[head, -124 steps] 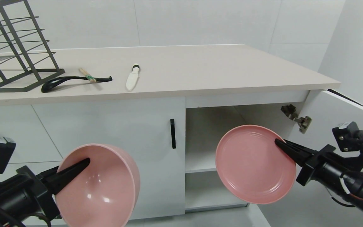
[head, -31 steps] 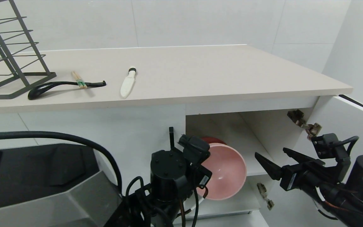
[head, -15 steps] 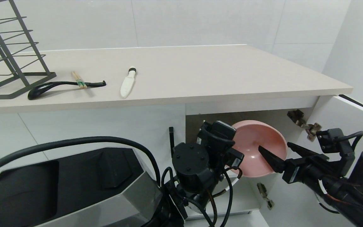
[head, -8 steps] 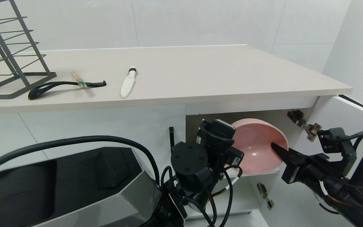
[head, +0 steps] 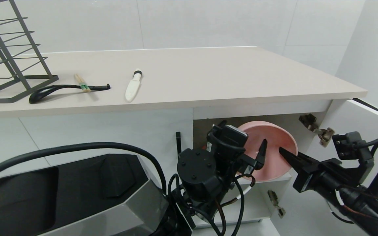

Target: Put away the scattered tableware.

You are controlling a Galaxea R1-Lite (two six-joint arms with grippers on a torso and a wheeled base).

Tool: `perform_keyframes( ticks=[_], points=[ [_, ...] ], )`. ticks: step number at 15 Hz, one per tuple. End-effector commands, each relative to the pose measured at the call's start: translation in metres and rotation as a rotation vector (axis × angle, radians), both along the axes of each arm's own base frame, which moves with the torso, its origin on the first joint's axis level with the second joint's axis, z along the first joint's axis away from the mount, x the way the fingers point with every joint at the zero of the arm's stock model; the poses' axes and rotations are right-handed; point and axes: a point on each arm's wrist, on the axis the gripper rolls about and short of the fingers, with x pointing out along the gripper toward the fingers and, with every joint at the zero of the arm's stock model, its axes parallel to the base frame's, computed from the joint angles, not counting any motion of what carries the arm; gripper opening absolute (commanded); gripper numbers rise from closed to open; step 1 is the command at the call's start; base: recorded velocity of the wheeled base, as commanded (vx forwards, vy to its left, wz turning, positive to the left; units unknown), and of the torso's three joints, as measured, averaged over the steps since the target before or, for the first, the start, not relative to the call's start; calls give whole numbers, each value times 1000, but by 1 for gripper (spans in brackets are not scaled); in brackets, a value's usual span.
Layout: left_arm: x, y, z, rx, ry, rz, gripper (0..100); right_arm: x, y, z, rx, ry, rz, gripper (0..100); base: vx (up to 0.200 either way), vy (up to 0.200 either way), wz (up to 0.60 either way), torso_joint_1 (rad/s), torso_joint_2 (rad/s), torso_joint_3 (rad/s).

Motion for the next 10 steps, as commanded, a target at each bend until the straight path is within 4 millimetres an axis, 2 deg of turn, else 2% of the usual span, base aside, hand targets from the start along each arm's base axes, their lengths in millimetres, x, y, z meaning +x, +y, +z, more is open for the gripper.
perform_keyframes(
  ticks=[1, 5, 8, 10],
  points=[
    [-7, 3, 8, -6, -8, -25, 100, 5, -4, -6, -13, 24, -29, 0, 0, 0, 0, 0, 0, 0],
    [-40, 46, 9, 106, 14, -232, 100, 13, -12, -14, -30, 61, -81, 0, 0, 0, 0, 0, 0, 0],
    [-52, 68, -4, 171, 60, -255, 100, 13, -12, -22, -49, 97, -83, 0, 0, 0, 0, 0, 0, 0],
    [-57, 86, -2, 189, 76, -258, 100, 12, -13, -24, -53, 105, -83, 0, 0, 0, 0, 0, 0, 0]
  ],
)
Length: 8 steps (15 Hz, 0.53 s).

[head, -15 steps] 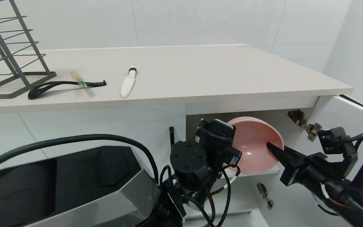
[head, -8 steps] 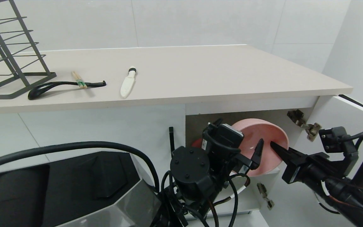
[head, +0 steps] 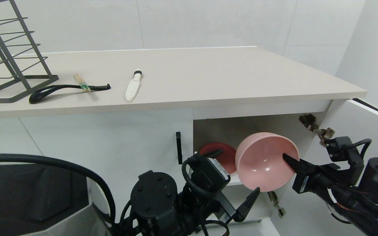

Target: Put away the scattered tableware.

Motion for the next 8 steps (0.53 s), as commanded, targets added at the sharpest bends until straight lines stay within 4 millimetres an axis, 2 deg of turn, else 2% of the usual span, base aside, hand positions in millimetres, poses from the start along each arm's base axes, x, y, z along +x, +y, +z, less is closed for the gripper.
perform_keyframes(
  ticks=[1, 4, 6, 8],
  points=[
    [-8, 26, 11, 5, 5, -3, 100, 0, 0, -4, -9, 18, -1, 0, 0, 0, 0, 0, 0, 0],
    [-11, 79, 13, 53, 43, -34, 100, -1, 0, -12, -27, 59, 0, 0, 0, 0, 0, 0, 0, 0],
    [-21, 112, 11, 82, 80, -59, 100, -1, 0, -13, -29, 63, 2, 0, 0, 0, 0, 0, 0, 0],
    [-33, 136, 10, 98, 104, -50, 100, -2, 0, -14, -31, 67, 3, 0, 0, 0, 0, 0, 0, 0]
  ],
)
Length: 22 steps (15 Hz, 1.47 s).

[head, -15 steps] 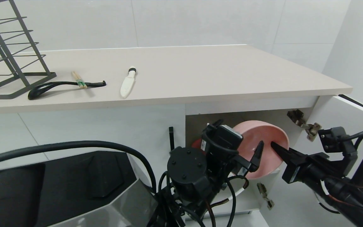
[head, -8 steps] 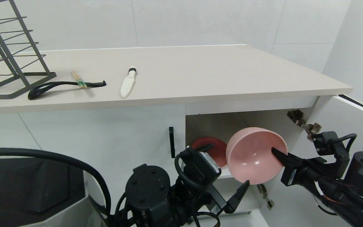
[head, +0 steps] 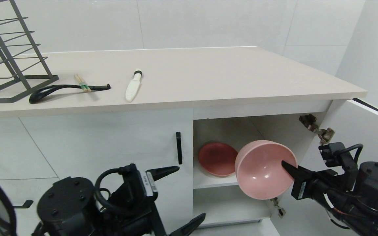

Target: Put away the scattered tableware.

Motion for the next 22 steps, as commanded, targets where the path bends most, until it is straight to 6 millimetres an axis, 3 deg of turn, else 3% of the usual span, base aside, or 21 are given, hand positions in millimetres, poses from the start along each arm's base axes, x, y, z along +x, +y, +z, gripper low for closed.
perform_keyframes(
  ticks=[1, 3, 7, 9, 12, 14, 15, 16, 19, 22],
  points=[
    [-17, 35, 4, 8, 12, 48, 100, 1, 1, -3, -5, 11, 3, 0, 0, 0, 0, 0, 0, 0],
    [-15, 39, 7, -2, 6, 74, 100, 1, 2, -3, -6, 14, 6, 0, 0, 0, 0, 0, 0, 0],
    [-6, 68, 25, -60, -76, 282, 100, 0, 4, -4, 8, 20, 14, 0, 0, 0, 0, 0, 0, 0],
    [-11, 76, 37, -111, -124, 338, 100, 2, 10, -13, -16, 54, 36, 0, 0, 0, 0, 0, 0, 0],
    [-31, 89, 40, -62, -61, 348, 100, 13, 29, -26, -60, 64, 98, 0, 0, 0, 0, 0, 0, 0],
    [-56, 105, 39, -25, -2, 342, 100, 33, 39, -29, -37, 33, 120, 0, 0, 0, 0, 0, 0, 0],
    [-59, 107, 39, -23, 0, 339, 100, 39, 41, -30, -30, 28, 131, 0, 0, 0, 0, 0, 0, 0],
    [-63, 109, 43, -50, -23, 342, 100, 59, 43, -42, -24, 34, 131, 0, 0, 0, 0, 0, 0, 0],
    [-61, 112, 53, -100, -91, 368, 100, 94, 48, -65, -21, 75, 142, 0, 0, 0, 0, 0, 0, 0],
    [-62, 113, 54, -108, -98, 369, 100, 136, 53, -59, -19, 106, 133, 0, 0, 0, 0, 0, 0, 0]
  ],
)
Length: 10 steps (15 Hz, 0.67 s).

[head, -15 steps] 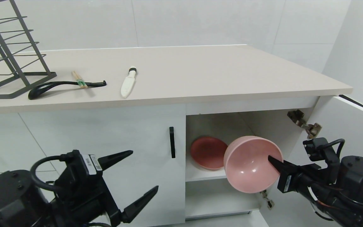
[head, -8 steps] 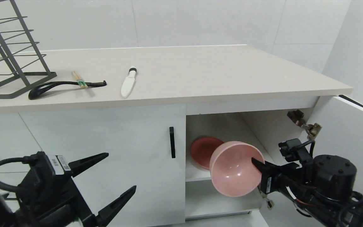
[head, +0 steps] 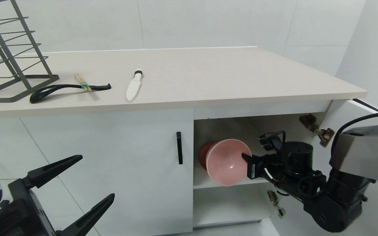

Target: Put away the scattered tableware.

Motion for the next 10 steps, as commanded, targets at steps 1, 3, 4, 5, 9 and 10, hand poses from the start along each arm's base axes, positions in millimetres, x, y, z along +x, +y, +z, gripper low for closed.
perform_keyframes(
  ticks=[1, 3, 4, 5, 9, 10],
  points=[
    [-1, 1, 2, -7, -13, 1, 100, 37, 4, -1, 10, 14, 1, 0, 0, 0, 0, 0, 0, 0],
    [-1, 1, 2, -7, -13, 1, 100, 50, 6, -4, 8, 23, -6, 0, 0, 0, 0, 0, 0, 0],
    [-1, 1, 2, -6, -12, 1, 100, 57, 4, -8, 6, 28, -17, 0, 0, 0, 0, 0, 0, 0],
    [-1, 1, 2, -8, -11, 1, 100, 59, 3, -10, 6, 28, -21, 0, 0, 0, 0, 0, 0, 0],
    [-1, 1, -1, 1, 4, 1, 100, 71, -7, -16, -4, 62, -51, 0, 0, 0, 0, 0, 0, 0],
    [-1, 1, -1, 2, 5, 1, 100, 77, -7, -14, -5, 80, -45, 0, 0, 0, 0, 0, 0, 0]
  ],
)
